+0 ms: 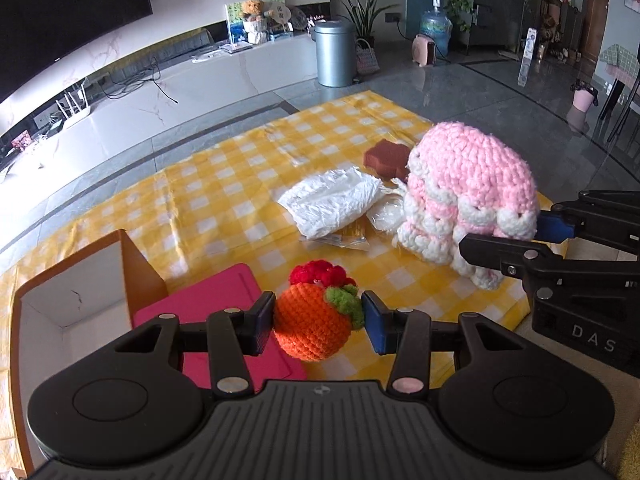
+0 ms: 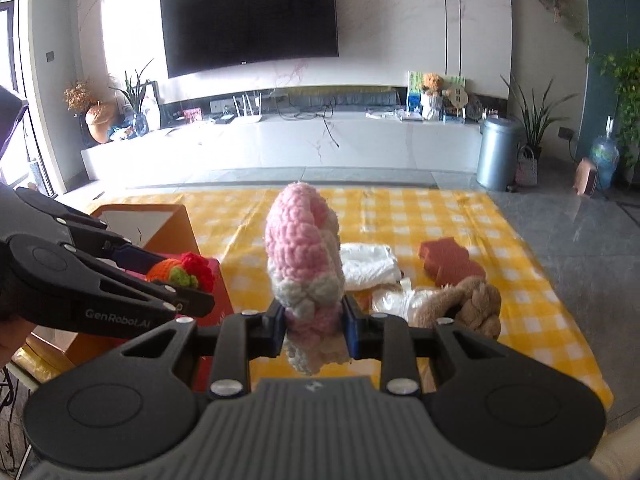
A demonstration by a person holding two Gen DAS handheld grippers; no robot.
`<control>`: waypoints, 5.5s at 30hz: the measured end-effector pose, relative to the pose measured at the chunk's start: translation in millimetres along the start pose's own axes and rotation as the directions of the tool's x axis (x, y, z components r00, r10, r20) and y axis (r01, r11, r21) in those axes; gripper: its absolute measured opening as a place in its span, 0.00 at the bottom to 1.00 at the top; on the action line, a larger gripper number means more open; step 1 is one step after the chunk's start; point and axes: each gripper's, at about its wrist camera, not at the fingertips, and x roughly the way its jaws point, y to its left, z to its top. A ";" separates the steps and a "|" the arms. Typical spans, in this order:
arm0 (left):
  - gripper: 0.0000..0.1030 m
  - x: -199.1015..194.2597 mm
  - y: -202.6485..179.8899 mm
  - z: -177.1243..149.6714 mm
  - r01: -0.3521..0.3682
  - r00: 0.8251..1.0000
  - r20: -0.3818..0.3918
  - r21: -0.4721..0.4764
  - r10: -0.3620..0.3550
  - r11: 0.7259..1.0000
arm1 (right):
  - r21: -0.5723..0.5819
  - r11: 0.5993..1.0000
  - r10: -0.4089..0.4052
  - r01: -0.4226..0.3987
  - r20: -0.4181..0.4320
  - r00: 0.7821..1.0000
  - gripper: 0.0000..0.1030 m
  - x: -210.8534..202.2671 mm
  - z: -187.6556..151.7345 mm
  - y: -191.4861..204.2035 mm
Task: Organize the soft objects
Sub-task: 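Carry the strawberry and pink toy with both tools over the white box, then open the right tool to drop the pink toy while the left tool releases the strawberry into the box, then move both open tools back toward the items on the checked cloth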
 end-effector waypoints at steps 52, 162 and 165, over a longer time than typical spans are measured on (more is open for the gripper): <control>0.52 -55.3 257.5 -140.0 -0.231 0.962 0.009 -0.503 0.272 0.833 | -0.705 0.659 -0.155 -0.263 -0.469 0.870 0.81 152.2 16.1 334.7; 0.91 -35.7 45.3 -31.1 -0.100 0.960 0.242 -0.161 0.138 0.982 | 0.266 0.958 -0.123 0.104 0.054 0.991 0.76 36.7 22.3 -23.7; 0.91 -16.5 29.2 -22.4 -0.095 0.969 0.214 -0.134 0.122 0.986 | 0.328 0.935 -0.147 0.139 0.000 0.989 0.77 50.8 10.0 -46.9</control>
